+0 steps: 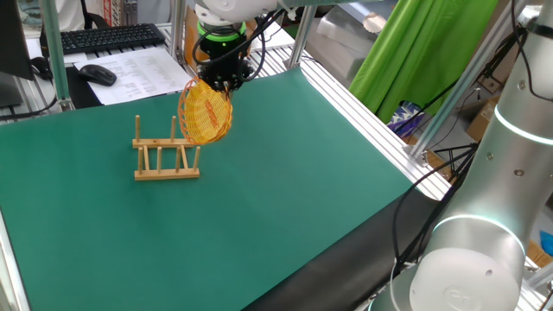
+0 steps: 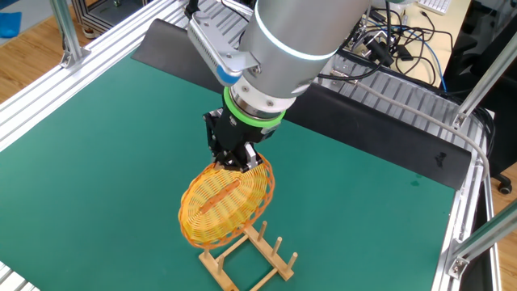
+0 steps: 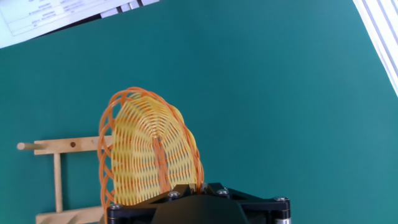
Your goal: Put the dish on the dish rack
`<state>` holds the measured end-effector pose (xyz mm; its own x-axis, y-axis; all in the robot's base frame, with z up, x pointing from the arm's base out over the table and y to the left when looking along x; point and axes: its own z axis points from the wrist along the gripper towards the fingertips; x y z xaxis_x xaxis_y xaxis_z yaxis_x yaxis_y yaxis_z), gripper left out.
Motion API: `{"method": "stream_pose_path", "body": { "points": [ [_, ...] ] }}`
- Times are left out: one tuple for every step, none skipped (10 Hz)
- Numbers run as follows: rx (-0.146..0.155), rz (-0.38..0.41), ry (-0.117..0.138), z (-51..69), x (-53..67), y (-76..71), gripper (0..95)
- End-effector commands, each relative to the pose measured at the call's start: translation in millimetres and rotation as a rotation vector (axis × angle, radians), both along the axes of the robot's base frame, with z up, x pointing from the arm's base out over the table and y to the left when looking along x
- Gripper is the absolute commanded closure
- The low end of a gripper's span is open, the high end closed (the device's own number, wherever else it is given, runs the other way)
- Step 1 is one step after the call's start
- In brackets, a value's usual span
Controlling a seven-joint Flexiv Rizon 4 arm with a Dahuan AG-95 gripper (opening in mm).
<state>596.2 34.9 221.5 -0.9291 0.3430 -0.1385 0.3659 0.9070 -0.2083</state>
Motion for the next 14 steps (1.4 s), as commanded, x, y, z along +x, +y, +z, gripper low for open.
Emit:
{"method": "stream_pose_path", "body": {
  "points": [
    [0.007, -0.010, -0.007, -3.0, 2.5, 2.1, 95.0],
    [-0.003, -0.005, -0.011, -4.8, 3.2, 3.8, 95.0],
    [-0.018, 0.007, -0.007, -5.4, 3.4, 4.7, 95.0],
    [-0.027, 0.009, -0.008, -5.4, 3.4, 5.1, 95.0],
    [-0.042, 0.016, -0.008, -5.3, 3.5, 5.2, 95.0],
    [-0.053, 0.022, -0.006, -5.2, 3.7, 5.1, 95.0],
    [-0.057, 0.024, -0.006, -5.0, 3.6, 5.5, 95.0],
    [-0.061, 0.024, -0.007, -4.9, 3.4, 6.7, 95.0],
    [-0.065, 0.022, -0.007, -5.2, 3.3, 8.0, 95.0],
    [-0.068, 0.014, -0.008, -6.7, 3.6, 9.2, 95.0],
    [-0.075, 0.011, -0.010, -9.2, 4.4, 10.8, 95.0],
    [-0.089, 0.013, -0.013, -12.2, 5.1, 12.6, 95.0],
    [-0.100, 0.013, -0.014, -13.1, 5.4, 13.2, 95.0],
    [-0.099, 0.013, -0.013, -12.9, 5.4, 13.6, 95.0]
  ]
}}
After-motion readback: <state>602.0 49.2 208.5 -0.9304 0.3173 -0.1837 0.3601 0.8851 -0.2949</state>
